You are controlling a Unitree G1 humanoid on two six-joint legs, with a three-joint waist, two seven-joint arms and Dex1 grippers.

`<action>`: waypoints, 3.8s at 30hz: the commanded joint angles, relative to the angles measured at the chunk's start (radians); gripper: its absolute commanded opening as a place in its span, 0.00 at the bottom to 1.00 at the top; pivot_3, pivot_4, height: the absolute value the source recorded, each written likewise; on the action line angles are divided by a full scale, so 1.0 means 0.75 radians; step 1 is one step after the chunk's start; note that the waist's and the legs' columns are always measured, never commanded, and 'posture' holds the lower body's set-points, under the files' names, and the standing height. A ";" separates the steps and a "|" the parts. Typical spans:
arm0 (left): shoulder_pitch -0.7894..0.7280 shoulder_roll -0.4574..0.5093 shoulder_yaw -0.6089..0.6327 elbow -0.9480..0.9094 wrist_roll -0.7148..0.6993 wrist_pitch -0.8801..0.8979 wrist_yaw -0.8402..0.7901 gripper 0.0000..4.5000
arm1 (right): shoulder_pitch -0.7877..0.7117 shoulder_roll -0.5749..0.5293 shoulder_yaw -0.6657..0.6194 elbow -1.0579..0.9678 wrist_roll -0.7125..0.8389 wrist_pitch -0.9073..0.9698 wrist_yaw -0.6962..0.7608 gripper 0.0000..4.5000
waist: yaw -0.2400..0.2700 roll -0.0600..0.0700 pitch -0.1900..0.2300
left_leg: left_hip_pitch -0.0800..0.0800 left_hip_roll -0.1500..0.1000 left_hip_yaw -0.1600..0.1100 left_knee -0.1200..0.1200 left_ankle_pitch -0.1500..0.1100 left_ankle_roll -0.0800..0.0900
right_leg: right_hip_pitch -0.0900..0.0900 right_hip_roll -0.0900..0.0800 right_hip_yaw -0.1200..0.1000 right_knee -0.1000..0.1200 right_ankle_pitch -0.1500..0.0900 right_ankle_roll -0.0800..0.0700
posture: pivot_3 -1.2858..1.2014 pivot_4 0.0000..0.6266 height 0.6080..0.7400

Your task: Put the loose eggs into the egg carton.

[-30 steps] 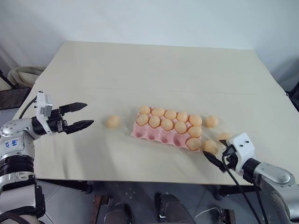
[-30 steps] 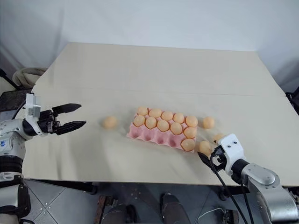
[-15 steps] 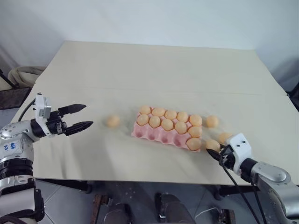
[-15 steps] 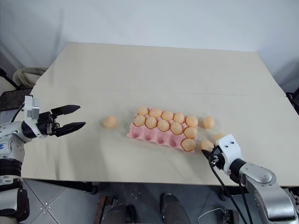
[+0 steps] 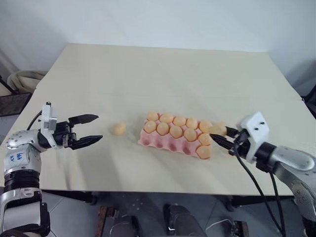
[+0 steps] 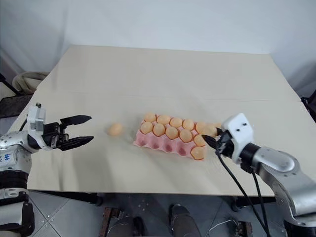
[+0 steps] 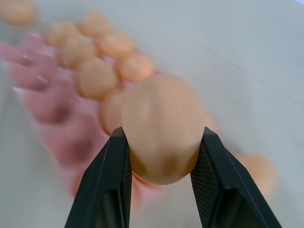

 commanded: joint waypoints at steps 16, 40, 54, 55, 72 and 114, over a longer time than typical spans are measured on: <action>0.033 0.044 -0.192 -0.181 -0.262 -0.112 -0.150 1.00 | -0.208 0.022 0.388 0.157 -0.127 0.034 0.061 0.44 | -0.001 0.000 0.000 | -0.004 0.000 0.000 0.002 0.001 -0.003 | -0.003 0.000 0.000 -0.001 0.000 0.000 | 0.52 0.24 1.00; 0.127 0.118 -0.329 -0.269 -0.417 -0.137 -0.150 1.00 | 0.182 -0.149 -0.425 0.095 0.026 -0.061 0.244 0.99 | 0.029 0.000 0.000 | -0.005 0.000 -0.001 0.001 -0.001 -0.003 | -0.002 0.000 -0.001 -0.004 -0.001 0.002 | 0.52 0.24 1.00; 0.278 -0.013 -0.235 -0.352 -0.354 -0.179 -0.131 1.00 | 0.429 -0.035 -0.573 0.274 -0.075 -0.347 0.193 0.99 | 0.030 0.001 0.001 | -0.001 -0.002 -0.001 0.003 -0.002 0.001 | 0.001 -0.001 0.001 -0.001 -0.003 -0.001 | 0.52 0.24 1.00; 0.291 -0.026 -0.230 -0.364 -0.352 -0.177 -0.121 1.00 | 0.440 -0.016 -0.565 0.265 -0.075 -0.352 0.180 0.99 | 0.030 0.001 0.001 | -0.001 -0.002 -0.001 0.002 -0.002 0.001 | 0.001 -0.001 0.002 -0.001 -0.003 -0.001 | 0.52 0.24 1.00; 0.334 -0.073 -0.175 -0.411 -0.315 -0.126 -0.091 1.00 | 0.836 0.252 -0.695 0.064 0.019 -0.583 0.215 0.99 | 0.035 0.002 0.001 | -0.001 -0.001 -0.002 0.000 -0.004 -0.003 | 0.002 -0.001 0.000 -0.002 -0.003 -0.001 | 0.52 0.24 1.00; 0.338 -0.160 -0.138 -0.447 -0.238 -0.129 -0.061 1.00 | 0.247 0.145 -0.244 0.237 -0.097 -0.360 0.011 0.36 | -0.006 0.006 0.004 | 0.003 -0.002 -0.002 -0.001 -0.003 -0.004 | 0.004 -0.002 0.002 -0.001 -0.004 -0.007 | 0.52 0.24 1.00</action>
